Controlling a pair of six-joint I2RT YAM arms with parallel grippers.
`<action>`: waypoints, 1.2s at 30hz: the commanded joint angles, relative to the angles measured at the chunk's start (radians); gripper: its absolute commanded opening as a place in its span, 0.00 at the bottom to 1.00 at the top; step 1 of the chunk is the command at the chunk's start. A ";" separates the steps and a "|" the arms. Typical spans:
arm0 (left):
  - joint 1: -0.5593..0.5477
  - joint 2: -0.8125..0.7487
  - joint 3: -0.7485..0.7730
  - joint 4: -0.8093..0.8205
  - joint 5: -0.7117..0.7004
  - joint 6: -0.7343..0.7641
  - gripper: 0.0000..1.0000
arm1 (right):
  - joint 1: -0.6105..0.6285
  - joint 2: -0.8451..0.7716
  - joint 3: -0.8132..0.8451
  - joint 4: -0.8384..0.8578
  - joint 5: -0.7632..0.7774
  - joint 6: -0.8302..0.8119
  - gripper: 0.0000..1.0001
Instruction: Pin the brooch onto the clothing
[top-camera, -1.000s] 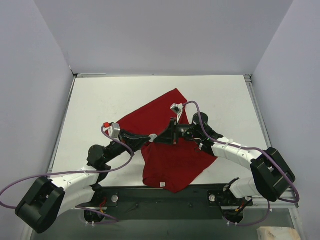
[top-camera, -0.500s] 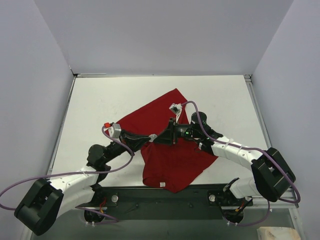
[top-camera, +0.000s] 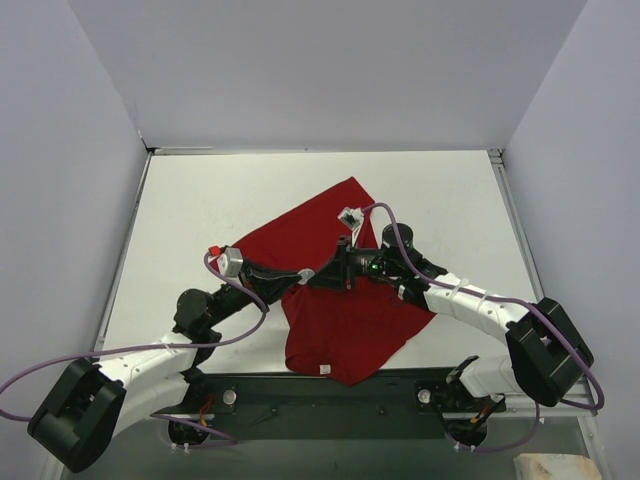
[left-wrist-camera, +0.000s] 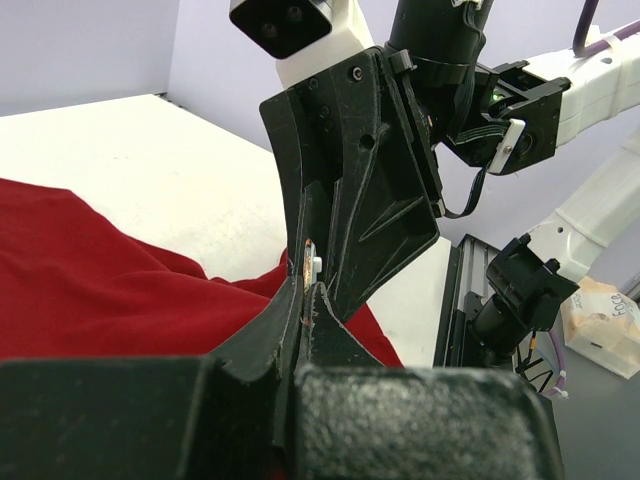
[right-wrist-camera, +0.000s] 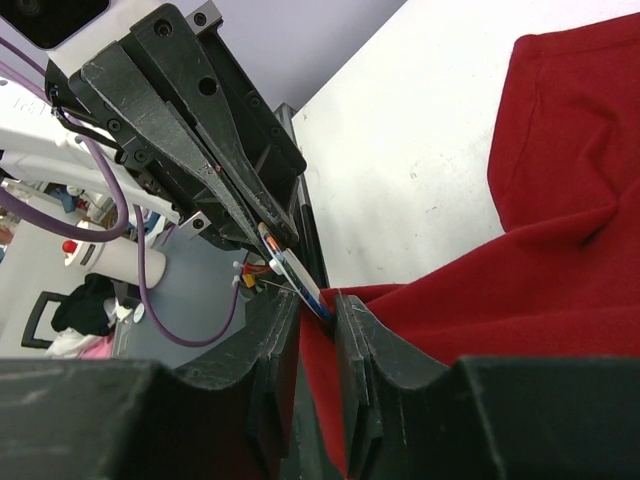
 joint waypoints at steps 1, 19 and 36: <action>-0.003 0.000 0.036 0.042 0.019 0.002 0.00 | 0.009 -0.008 0.053 0.065 -0.027 -0.017 0.22; -0.005 0.003 0.058 0.011 0.043 0.004 0.00 | 0.013 0.038 0.099 0.064 -0.022 0.012 0.20; -0.049 -0.013 0.113 -0.132 0.088 0.088 0.00 | 0.012 0.077 0.189 -0.072 0.056 0.054 0.12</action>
